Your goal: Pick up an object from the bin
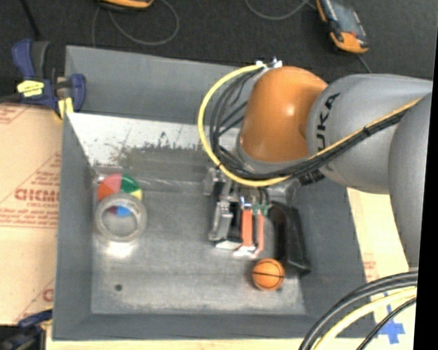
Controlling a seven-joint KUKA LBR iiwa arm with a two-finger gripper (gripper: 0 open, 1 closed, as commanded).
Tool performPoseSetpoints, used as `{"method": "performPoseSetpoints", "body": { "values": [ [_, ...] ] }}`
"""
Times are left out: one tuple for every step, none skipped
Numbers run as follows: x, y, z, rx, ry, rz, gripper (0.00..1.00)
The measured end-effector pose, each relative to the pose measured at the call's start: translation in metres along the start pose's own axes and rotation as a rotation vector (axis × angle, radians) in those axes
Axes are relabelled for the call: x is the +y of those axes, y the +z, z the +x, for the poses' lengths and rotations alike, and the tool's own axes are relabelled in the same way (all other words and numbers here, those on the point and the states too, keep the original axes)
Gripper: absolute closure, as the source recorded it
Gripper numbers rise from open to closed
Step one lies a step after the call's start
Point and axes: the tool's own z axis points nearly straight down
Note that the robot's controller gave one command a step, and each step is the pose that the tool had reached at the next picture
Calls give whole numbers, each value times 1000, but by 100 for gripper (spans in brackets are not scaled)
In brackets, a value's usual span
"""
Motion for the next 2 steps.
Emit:
{"method": "performPoseSetpoints", "body": {
  "values": [
    [0, -5, -1, -6, 1, 0, 0],
    [67, 60, 14, -11, -84, 1, 0]
  ]
}}
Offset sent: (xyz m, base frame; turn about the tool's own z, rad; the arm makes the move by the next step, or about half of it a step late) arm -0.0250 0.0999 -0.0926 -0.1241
